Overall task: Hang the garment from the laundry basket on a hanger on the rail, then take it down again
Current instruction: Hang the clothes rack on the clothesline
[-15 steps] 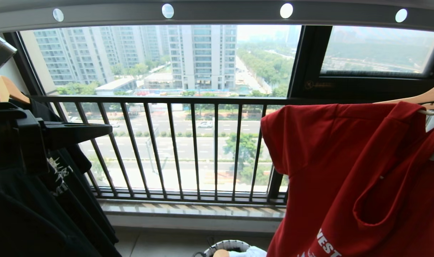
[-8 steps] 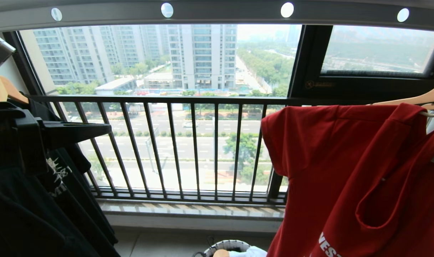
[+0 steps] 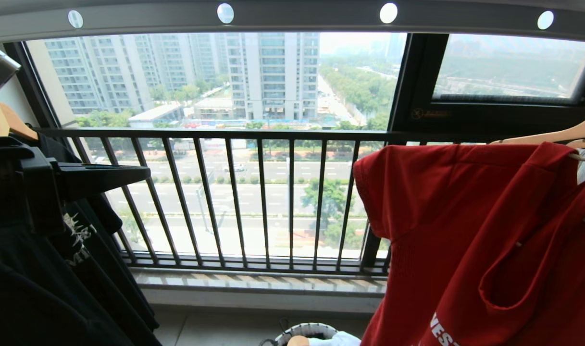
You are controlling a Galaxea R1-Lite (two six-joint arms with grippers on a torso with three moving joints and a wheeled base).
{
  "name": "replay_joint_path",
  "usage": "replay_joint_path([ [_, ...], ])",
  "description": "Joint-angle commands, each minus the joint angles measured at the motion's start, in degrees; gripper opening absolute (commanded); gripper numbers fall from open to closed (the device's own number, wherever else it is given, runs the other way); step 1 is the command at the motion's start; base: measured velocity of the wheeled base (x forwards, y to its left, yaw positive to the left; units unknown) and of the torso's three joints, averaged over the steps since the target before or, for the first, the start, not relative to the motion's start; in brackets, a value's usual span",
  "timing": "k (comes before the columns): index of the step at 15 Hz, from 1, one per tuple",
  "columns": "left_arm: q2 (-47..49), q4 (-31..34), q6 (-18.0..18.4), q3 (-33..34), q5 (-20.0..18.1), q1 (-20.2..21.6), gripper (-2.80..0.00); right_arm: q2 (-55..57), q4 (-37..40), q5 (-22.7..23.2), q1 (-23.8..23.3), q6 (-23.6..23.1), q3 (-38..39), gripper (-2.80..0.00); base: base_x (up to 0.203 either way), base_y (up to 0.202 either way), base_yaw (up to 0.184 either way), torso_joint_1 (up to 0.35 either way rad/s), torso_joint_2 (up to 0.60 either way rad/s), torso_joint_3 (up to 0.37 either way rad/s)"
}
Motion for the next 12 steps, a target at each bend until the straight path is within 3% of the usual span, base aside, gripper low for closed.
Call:
replay_joint_path([
  [1,0.14,0.01,0.0,0.01,-0.21,0.01,-2.8,-0.33,0.14,0.0,0.05,-0.04,0.13,-2.8,0.0,0.0,0.0,0.0,0.0,0.0],
  [12,0.22,-0.17,0.0,0.01,-0.12,0.01,-2.8,0.95,-2.95,-2.66,0.05,-0.22,-0.13,-2.8,0.0,0.0,0.0,0.0,0.0,0.0],
])
